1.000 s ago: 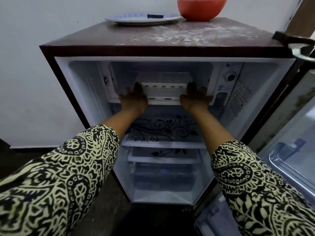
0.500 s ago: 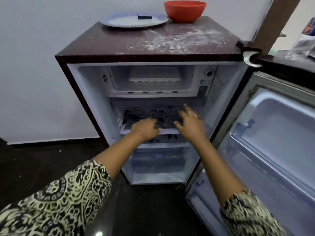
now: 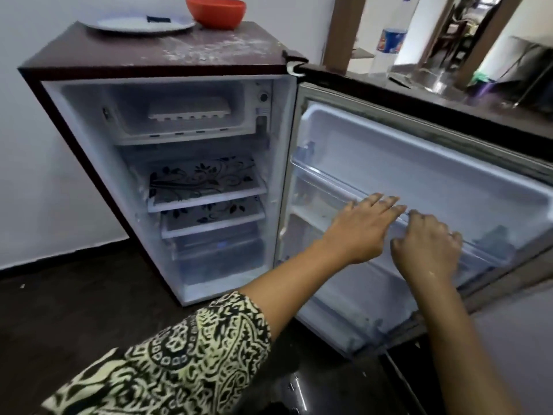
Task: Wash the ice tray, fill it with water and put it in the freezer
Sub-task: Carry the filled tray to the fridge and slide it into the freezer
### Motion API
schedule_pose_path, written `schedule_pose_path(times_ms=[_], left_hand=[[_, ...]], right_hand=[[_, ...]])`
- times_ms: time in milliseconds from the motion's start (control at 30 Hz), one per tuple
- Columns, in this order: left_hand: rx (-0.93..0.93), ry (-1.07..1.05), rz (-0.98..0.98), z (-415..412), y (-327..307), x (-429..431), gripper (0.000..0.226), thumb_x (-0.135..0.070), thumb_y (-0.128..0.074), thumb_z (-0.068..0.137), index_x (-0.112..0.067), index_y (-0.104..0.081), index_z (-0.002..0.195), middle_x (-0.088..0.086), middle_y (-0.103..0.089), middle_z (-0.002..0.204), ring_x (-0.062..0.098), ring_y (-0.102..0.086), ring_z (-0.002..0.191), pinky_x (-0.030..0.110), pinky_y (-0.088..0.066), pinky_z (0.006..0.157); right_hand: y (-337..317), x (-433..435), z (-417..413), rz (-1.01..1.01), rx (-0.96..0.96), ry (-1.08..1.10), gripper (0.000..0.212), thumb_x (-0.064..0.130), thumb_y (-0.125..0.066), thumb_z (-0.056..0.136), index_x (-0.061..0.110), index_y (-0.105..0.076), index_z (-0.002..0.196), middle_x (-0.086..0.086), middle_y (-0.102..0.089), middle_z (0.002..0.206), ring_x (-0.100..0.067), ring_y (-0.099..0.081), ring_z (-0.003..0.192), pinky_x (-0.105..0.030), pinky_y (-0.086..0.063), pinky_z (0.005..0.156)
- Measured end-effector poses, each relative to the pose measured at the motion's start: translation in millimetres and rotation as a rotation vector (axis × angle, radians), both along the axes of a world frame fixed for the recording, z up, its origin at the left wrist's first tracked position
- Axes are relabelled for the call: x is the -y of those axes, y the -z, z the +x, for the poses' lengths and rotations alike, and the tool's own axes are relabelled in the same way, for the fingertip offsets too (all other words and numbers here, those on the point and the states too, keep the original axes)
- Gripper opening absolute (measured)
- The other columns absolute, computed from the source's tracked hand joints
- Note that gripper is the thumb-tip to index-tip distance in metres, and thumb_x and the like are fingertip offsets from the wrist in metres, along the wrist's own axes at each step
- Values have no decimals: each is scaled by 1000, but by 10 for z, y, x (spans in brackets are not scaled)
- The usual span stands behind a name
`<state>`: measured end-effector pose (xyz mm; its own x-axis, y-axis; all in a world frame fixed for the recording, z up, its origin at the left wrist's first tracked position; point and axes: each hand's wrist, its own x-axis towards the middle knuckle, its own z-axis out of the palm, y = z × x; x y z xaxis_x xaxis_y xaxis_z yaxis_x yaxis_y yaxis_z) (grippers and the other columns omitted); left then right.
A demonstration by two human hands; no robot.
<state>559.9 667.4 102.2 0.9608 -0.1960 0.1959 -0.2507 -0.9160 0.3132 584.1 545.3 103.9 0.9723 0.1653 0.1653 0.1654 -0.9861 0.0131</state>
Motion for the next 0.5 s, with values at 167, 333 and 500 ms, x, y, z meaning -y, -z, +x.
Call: schedule_pose_path(times_ms=[167, 333, 500], left_hand=[[14, -108, 14, -111, 10, 182, 60, -4, -47, 87, -11, -37, 146, 7, -36, 152, 23, -28, 142, 47, -29, 111], [50, -137, 66, -483, 94, -114, 62, -3, -42, 75, -12, -51, 135, 8, -50, 141, 26, -44, 130, 41, -37, 105], [-28, -287, 6, -964, 0, -494, 57, -5, -47, 90, -21, -42, 145, 0, -41, 151, 19, -39, 137, 39, -33, 112]], right_hand=[[-198, 70, -109, -23, -98, -169, 39, 17, -43, 90, 7, -47, 127, -15, -57, 120, -32, -53, 106, -39, -40, 88], [-464, 19, -566, -43, -289, -405, 48, 21, -36, 96, 10, -29, 142, -11, -48, 135, -27, -51, 116, -33, -39, 92], [-824, -206, -1130, -77, -280, -726, 51, 20, -35, 96, 9, -24, 144, -8, -36, 147, -23, -42, 128, -33, -30, 104]])
